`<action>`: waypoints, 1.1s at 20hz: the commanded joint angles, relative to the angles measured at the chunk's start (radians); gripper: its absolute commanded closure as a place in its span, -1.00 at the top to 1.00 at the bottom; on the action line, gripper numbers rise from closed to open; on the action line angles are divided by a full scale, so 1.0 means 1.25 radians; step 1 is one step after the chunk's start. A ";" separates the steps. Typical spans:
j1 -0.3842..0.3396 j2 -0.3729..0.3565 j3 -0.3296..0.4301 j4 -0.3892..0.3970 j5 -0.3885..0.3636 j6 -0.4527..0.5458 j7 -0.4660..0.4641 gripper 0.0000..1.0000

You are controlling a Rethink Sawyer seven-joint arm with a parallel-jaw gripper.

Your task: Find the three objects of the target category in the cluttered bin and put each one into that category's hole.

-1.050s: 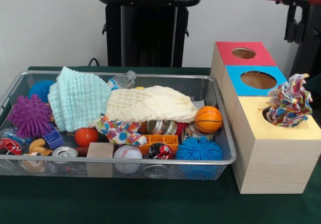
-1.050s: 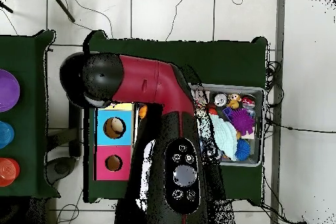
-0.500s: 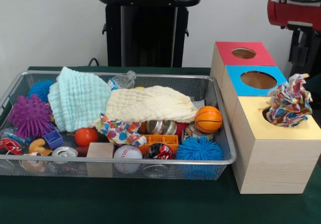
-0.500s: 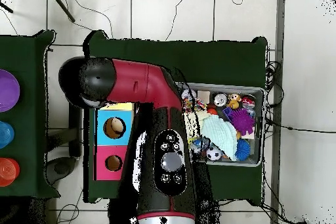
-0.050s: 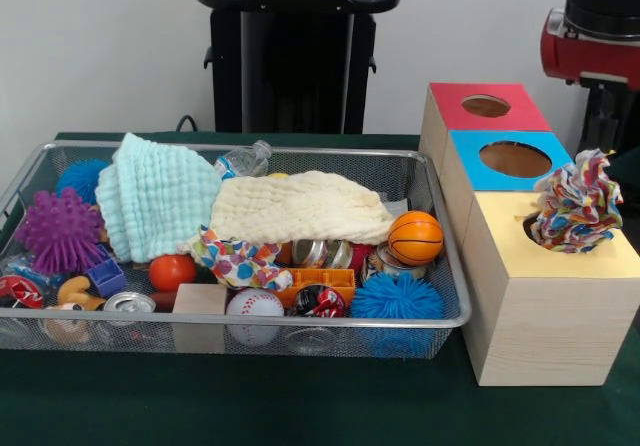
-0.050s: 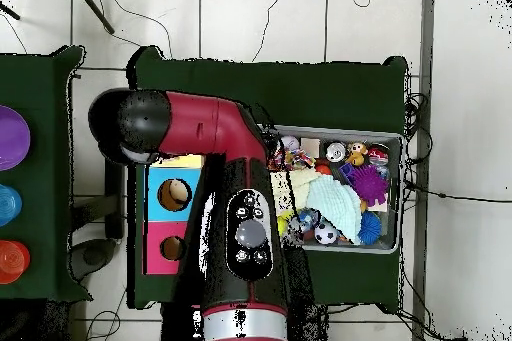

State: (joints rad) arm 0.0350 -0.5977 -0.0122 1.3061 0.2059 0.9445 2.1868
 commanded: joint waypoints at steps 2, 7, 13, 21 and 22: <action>-0.007 0.090 0.069 -0.037 0.014 -0.063 0.079 -1.00; -0.003 0.137 0.052 -0.100 -0.003 -0.048 0.083 -1.00; -0.002 0.160 0.050 -0.106 -0.008 -0.073 0.076 -1.00; 0.014 0.177 0.040 -0.116 -0.011 -0.101 0.089 -1.00; 0.016 0.173 0.041 -0.109 -0.009 -0.106 0.090 -1.00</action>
State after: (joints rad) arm 0.0474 -0.4183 -0.0080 1.1435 0.2061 0.8784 2.1868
